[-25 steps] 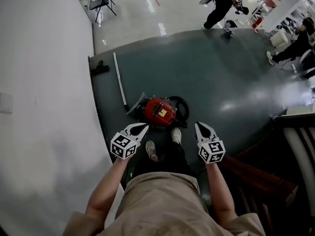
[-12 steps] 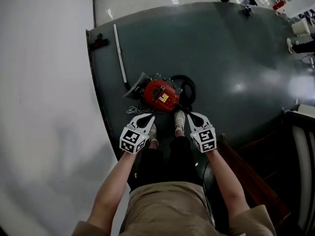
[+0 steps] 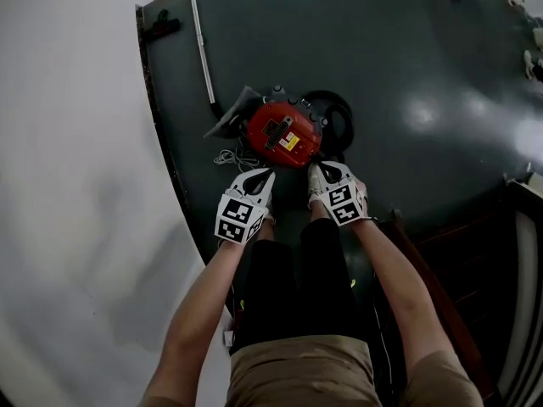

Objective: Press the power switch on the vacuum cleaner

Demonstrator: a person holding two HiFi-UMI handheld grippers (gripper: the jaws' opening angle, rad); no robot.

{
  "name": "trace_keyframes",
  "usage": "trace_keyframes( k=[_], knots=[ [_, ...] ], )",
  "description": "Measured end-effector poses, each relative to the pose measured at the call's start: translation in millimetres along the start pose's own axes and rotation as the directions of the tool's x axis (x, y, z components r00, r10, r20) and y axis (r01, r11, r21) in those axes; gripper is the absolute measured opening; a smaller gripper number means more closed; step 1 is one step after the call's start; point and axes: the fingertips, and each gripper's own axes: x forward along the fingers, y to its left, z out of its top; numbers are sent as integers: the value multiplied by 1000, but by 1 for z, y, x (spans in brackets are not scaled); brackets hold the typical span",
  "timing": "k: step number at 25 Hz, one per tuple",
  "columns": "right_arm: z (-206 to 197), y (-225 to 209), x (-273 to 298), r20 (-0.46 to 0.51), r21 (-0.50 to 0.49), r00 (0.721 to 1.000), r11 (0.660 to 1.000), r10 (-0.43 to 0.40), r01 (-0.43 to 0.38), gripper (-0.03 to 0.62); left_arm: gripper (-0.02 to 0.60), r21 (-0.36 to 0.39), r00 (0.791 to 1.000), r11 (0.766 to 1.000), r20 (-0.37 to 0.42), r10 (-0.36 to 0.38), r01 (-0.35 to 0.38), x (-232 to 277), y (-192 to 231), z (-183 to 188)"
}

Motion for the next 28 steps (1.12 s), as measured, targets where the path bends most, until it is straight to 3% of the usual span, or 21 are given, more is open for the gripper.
trace_keyframes(
  k=[5, 12, 20, 28],
  knots=[
    [-34, -3, 67, -86, 30, 996, 999, -22, 24, 9, 3, -33, 997, 999, -67, -28, 26, 27, 20, -45],
    [-62, -12, 129, -189, 25, 981, 999, -34, 40, 9, 3, -26, 994, 998, -89, -67, 65, 53, 25, -63],
    [-78, -11, 170, -276, -66, 961, 998, -25, 7, 9, 3, -65, 991, 997, -122, -57, 49, 83, 39, -78],
    [-90, -8, 190, -322, -61, 946, 998, -33, 14, 9, 3, -78, 986, 996, -159, -52, 40, 100, 47, -94]
  ],
)
